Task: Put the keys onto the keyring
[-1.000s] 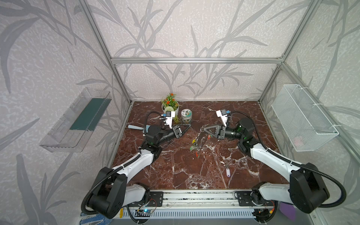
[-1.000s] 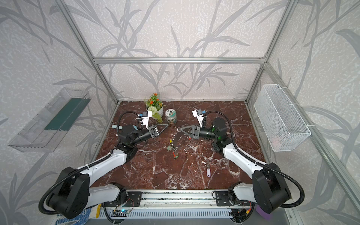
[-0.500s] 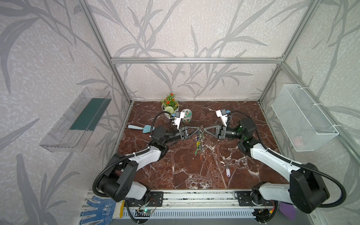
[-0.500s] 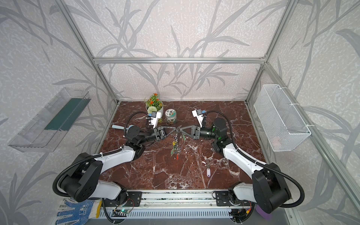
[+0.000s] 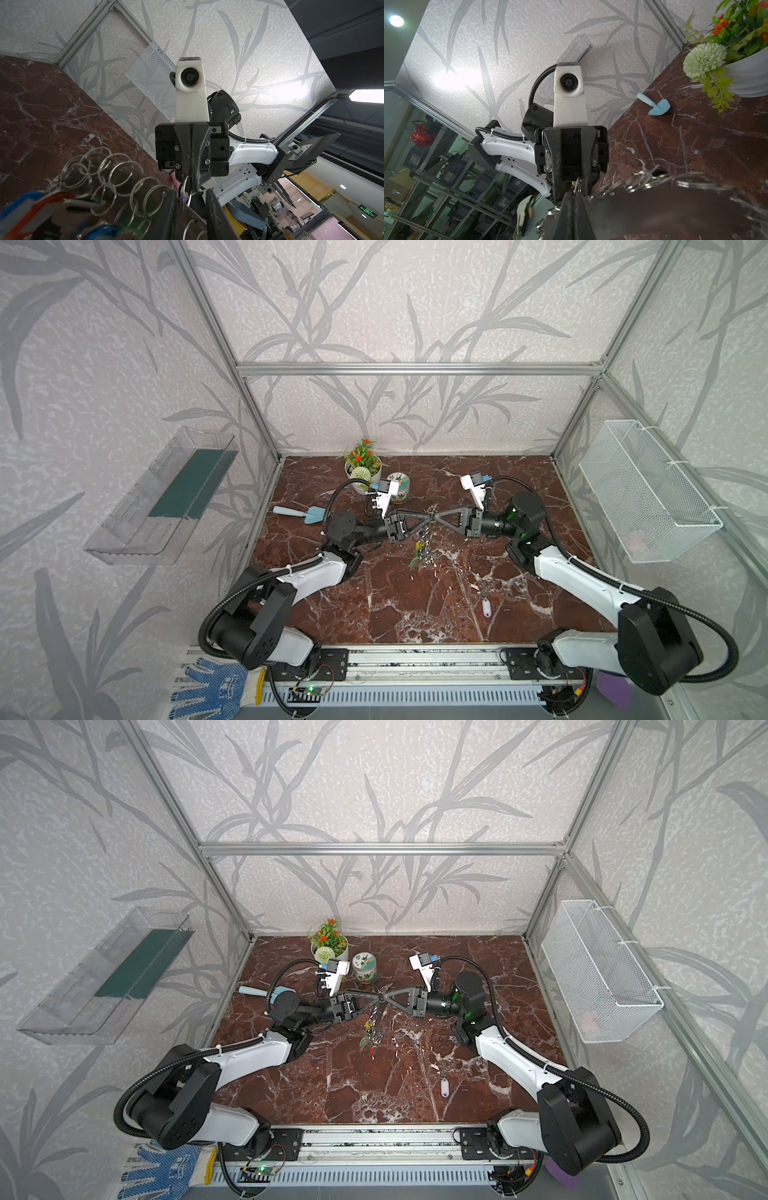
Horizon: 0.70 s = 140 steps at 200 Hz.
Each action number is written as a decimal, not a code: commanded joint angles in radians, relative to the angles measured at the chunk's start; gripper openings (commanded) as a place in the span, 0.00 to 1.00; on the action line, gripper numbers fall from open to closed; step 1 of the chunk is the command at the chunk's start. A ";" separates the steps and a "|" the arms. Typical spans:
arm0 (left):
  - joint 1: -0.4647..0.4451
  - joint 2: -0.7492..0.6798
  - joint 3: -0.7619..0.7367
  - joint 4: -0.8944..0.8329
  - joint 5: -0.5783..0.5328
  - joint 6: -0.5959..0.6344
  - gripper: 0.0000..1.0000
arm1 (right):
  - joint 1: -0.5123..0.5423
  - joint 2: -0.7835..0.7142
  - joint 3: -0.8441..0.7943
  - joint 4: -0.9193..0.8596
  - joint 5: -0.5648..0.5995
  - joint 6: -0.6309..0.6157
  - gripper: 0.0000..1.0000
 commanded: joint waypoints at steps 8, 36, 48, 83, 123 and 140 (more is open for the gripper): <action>-0.006 -0.033 0.021 0.002 0.023 0.012 0.21 | 0.000 -0.018 0.009 0.083 -0.013 0.001 0.00; -0.010 -0.026 0.030 -0.001 0.025 0.012 0.16 | 0.000 -0.018 0.007 0.082 -0.014 0.001 0.00; -0.013 -0.024 0.030 0.000 0.025 0.012 0.14 | 0.000 -0.017 0.008 0.081 -0.014 0.001 0.00; -0.017 -0.026 0.033 -0.005 0.025 0.012 0.09 | 0.000 -0.012 0.007 0.080 -0.016 0.000 0.00; -0.023 -0.031 0.038 -0.034 0.025 0.026 0.01 | 0.000 -0.005 0.009 0.080 -0.019 -0.002 0.00; -0.025 -0.041 0.038 -0.062 0.016 0.042 0.00 | -0.001 -0.002 0.011 0.077 -0.021 -0.003 0.00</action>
